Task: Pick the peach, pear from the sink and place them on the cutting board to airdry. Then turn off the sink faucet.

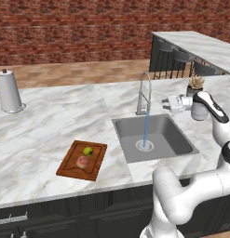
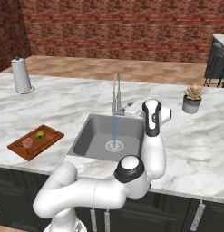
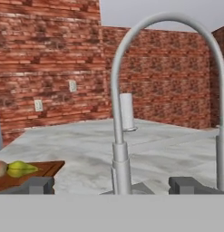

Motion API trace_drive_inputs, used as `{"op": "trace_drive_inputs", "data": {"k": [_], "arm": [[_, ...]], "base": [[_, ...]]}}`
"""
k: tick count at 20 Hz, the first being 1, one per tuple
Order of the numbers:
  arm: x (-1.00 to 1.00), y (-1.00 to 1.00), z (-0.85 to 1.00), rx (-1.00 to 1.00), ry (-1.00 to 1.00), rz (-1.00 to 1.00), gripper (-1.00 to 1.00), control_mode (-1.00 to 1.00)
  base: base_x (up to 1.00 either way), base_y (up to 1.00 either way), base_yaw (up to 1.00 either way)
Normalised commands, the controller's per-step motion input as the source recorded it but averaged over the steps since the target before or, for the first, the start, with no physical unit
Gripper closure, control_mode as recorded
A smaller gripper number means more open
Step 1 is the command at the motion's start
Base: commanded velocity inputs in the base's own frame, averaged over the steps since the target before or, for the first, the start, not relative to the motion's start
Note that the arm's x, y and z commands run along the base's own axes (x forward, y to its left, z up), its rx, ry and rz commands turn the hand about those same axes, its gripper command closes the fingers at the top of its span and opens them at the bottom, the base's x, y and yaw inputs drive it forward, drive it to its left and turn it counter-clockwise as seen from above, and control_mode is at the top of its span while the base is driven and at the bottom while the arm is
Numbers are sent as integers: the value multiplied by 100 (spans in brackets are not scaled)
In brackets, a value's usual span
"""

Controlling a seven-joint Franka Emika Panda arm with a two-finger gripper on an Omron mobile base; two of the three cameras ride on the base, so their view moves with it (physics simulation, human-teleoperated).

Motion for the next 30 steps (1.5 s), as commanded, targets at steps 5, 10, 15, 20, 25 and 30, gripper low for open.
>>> {"op": "trace_drive_inputs", "data": {"k": [5,10,15,20,25,30], "arm": [[13,0,-9,0,0,-3,-100,-100],[9,0,-14,0,0,-3,-100,-100],[10,2,-16,0,0,-4,-100,-100],[17,1,-14,0,0,-3,-100,-100],[23,0,-12,0,0,0,-100,-100],[32,0,-9,0,0,0,-100,-100]], "base": [[0,0,0],[0,0,0],[0,0,0],[0,0,0],[0,0,0],[0,0,0]]}}
